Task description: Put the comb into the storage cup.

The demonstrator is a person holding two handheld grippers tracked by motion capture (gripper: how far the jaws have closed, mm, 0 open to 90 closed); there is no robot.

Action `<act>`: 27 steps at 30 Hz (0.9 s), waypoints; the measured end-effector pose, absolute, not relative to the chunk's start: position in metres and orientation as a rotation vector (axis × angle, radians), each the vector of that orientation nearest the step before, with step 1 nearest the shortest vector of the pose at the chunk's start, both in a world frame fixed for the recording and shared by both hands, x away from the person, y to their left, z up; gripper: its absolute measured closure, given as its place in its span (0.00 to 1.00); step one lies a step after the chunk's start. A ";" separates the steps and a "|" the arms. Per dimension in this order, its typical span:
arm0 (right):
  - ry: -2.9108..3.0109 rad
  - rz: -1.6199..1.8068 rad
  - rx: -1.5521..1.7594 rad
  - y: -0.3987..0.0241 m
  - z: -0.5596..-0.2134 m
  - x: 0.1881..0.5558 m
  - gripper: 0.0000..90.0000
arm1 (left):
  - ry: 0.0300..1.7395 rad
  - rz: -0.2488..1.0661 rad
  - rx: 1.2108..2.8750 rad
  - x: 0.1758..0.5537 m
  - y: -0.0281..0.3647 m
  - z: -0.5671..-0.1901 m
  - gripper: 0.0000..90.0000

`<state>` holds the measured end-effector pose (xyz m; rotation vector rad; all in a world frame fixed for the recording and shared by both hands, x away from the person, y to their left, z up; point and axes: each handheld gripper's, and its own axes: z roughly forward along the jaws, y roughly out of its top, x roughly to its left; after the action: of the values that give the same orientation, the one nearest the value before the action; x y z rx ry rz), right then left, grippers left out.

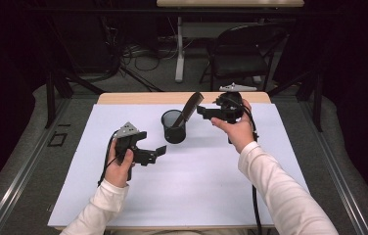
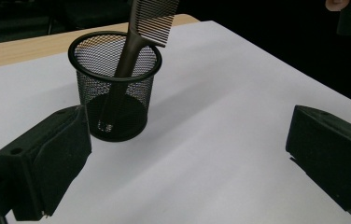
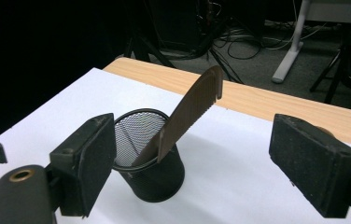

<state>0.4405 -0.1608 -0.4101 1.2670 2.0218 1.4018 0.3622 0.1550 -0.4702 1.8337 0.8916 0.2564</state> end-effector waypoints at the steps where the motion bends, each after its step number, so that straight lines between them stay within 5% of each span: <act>1: 2.022 1.403 1.266 -0.161 -0.410 0.440 0.16 | 0.892 0.257 1.834 0.362 0.155 -0.470 0.01; 10: 2.032 1.369 1.226 -0.159 -0.407 0.434 0.00 | 0.891 0.257 1.828 0.362 0.156 -0.469 0.01; 27: 2.038 1.359 1.156 -0.162 -0.404 0.419 0.00 | 0.884 0.261 1.824 0.362 0.160 -0.465 0.01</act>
<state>0.4194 -0.1620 -0.4044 1.1561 2.0383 1.3588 0.3620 0.1604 -0.4652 1.8236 0.8844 0.2610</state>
